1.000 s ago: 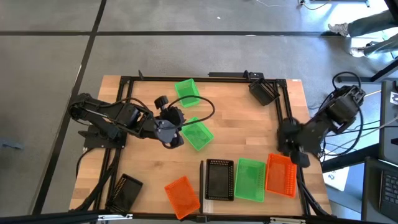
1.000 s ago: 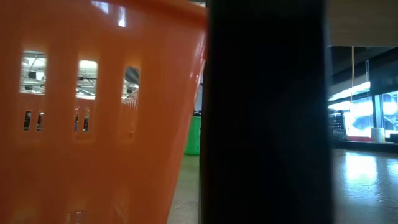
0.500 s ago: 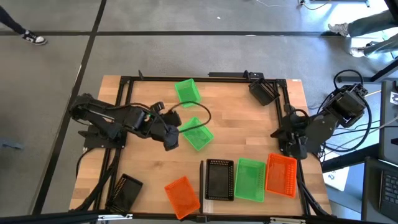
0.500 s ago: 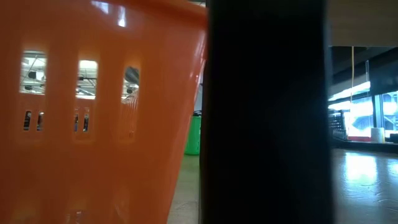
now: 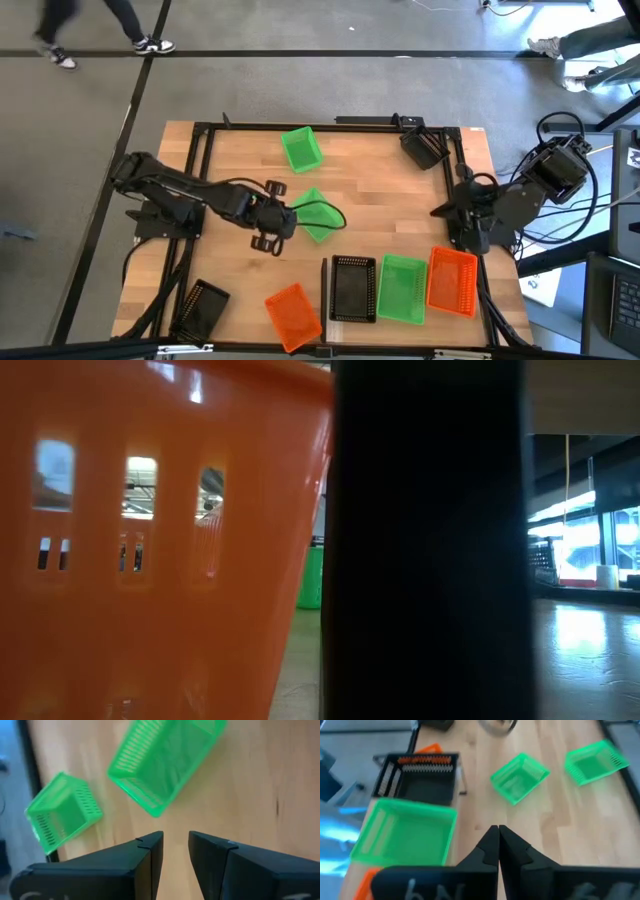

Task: Stack baskets on shelf by color
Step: Stack the bottom green bin on the green bin on the shelf

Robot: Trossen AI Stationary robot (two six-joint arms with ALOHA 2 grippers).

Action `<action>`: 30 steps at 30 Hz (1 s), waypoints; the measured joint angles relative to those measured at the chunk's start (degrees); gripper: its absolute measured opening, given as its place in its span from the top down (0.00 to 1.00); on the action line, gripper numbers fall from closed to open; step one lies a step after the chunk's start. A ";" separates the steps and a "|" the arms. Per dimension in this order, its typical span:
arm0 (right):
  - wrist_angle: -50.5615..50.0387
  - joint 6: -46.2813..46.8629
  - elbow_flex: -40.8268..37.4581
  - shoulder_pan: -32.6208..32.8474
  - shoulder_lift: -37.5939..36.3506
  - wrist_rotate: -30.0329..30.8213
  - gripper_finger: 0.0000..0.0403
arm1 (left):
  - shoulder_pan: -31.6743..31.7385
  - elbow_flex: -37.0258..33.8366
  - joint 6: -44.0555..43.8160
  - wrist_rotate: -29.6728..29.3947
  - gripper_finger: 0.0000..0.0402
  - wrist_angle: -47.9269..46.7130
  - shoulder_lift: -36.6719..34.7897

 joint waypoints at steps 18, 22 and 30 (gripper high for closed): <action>4.06 10.51 0.00 -0.02 0.00 13.13 1.00 | 14.09 -13.74 31.37 22.58 0.79 21.89 0.00; 4.06 10.51 0.00 -0.02 0.00 13.11 1.00 | 15.27 -16.69 35.42 21.65 0.79 27.96 0.00; 3.98 10.44 0.00 -0.02 0.00 12.65 1.00 | 16.59 -17.60 38.05 21.65 0.79 30.18 2.39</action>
